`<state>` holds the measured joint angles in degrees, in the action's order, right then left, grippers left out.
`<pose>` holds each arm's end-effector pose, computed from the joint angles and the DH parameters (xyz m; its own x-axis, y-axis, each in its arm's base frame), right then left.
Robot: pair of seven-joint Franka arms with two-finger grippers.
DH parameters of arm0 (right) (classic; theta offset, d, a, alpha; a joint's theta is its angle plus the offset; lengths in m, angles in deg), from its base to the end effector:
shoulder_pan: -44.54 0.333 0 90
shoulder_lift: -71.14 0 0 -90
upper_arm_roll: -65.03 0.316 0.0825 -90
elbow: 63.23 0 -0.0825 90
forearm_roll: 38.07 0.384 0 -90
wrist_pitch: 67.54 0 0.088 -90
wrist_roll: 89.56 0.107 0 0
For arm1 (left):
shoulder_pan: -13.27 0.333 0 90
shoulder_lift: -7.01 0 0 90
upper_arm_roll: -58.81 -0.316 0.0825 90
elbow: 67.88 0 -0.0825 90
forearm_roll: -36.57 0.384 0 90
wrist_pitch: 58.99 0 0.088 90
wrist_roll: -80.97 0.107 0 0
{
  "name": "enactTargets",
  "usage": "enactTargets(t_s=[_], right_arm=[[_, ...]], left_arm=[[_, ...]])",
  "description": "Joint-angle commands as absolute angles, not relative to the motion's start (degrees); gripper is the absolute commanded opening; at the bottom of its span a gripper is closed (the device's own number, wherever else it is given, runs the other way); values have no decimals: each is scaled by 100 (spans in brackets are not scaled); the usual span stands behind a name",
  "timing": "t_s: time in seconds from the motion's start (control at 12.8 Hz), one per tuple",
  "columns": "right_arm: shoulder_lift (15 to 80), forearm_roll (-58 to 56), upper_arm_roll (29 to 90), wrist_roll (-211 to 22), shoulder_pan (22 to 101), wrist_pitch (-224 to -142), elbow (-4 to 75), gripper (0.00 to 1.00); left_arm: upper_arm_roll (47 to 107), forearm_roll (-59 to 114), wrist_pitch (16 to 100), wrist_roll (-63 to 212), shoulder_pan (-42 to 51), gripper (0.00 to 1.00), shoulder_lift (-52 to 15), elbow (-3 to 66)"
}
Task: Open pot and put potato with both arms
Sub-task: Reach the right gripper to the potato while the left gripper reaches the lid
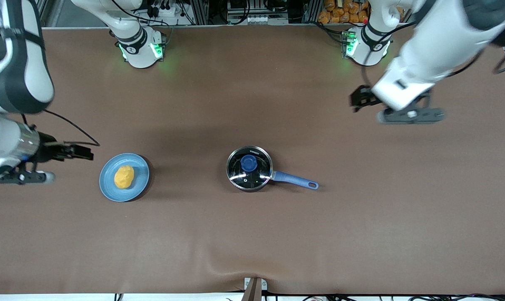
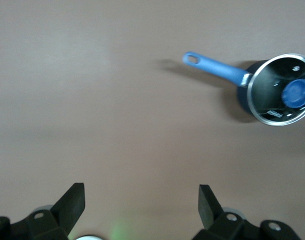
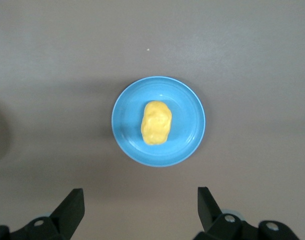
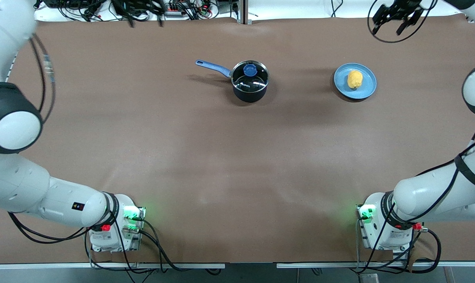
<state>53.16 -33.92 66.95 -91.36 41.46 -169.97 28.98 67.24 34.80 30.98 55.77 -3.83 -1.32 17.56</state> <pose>0.6377 -0.0088 0.4355 0.9911 -0.0046 -0.1330 -0.0156 -0.9965 -0.0825 0.5393 -0.2545 0.5792 0.9967 -0.0047 -0.0807 -0.0031 -0.9998 0.0195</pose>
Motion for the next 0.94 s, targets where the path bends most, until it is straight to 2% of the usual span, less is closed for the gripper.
enactTargets(t_s=[0.0, 0.23, 0.47, 0.7, 0.86], right_arm=[[5102, -3245, 6705, -9185, 4146, -17999, 3622, 100], [4918, -3236, 6722, -9185, 4173, -19197, 4451, 100], [4654, -3149, 6731, -9185, 4156, -19708, 4680, 100], [4443, -2911, 6740, -9194, 4182, -19972, 4777, 100], [4303, -2911, 6740, -9194, 4252, -20358, 4900, 100]], left_arm=[[6690, 3472, 3477, 4909, -982, 100, -764, 1360], [6672, 3858, 3821, 4801, -1554, 100, -1538, 877], [6637, 3876, 4365, 4494, -1907, 100, -1987, 762], [6593, 3868, 4437, 4520, -2390, 100, -2698, 236], [6532, 3876, 4463, 4546, -2626, 100, -2841, 164]])
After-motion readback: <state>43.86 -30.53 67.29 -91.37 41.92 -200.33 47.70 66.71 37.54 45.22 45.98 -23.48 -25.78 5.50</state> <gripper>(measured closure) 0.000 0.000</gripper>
